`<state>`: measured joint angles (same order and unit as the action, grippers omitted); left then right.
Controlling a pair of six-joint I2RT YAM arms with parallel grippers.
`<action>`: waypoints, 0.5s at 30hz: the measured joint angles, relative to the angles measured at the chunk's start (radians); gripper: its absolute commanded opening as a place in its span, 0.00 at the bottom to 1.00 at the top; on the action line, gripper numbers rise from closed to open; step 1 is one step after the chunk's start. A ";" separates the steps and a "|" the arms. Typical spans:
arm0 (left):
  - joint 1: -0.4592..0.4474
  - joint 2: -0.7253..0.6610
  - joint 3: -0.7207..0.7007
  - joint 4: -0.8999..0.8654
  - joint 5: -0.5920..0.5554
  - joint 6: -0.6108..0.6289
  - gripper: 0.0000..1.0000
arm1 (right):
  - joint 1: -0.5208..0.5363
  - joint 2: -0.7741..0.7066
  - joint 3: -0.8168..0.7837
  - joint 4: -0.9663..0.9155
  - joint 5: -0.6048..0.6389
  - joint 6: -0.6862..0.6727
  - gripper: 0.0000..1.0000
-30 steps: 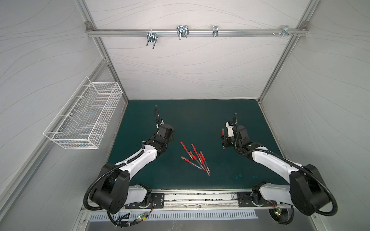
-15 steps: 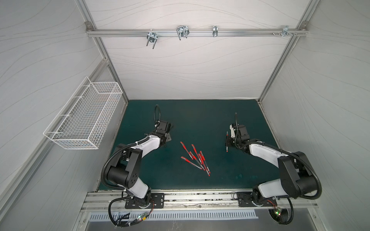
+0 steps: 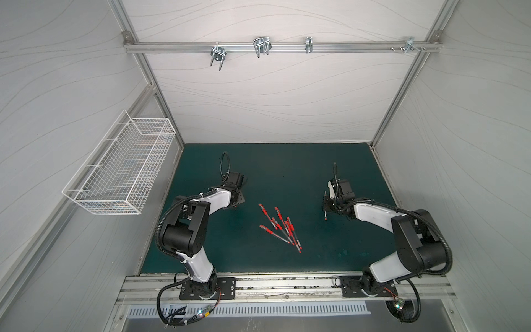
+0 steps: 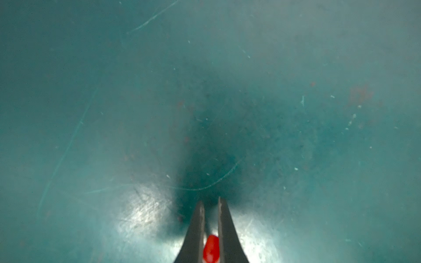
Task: Remove pen caps from pens
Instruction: Place the pen cap at the middle-left of the table.
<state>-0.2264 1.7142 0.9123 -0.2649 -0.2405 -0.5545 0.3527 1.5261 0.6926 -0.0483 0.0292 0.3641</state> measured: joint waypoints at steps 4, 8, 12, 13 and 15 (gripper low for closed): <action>0.005 0.021 0.021 -0.015 0.011 0.000 0.11 | 0.000 0.024 0.018 -0.007 0.002 -0.016 0.20; 0.008 0.050 0.053 -0.026 0.020 -0.002 0.18 | 0.000 0.037 0.033 -0.008 0.005 -0.024 0.28; 0.010 0.059 0.069 -0.023 0.035 -0.006 0.33 | 0.000 0.041 0.036 -0.009 0.007 -0.026 0.37; 0.010 0.059 0.069 -0.021 0.039 -0.008 0.38 | 0.001 0.040 0.035 -0.008 0.013 -0.032 0.40; 0.010 0.055 0.069 -0.019 0.045 -0.006 0.44 | 0.011 0.029 0.031 -0.008 0.029 -0.041 0.47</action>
<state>-0.2169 1.7695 0.9810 -0.2844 -0.1959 -0.5602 0.3634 1.5547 0.7238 -0.0563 0.0582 0.3233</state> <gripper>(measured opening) 0.403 0.423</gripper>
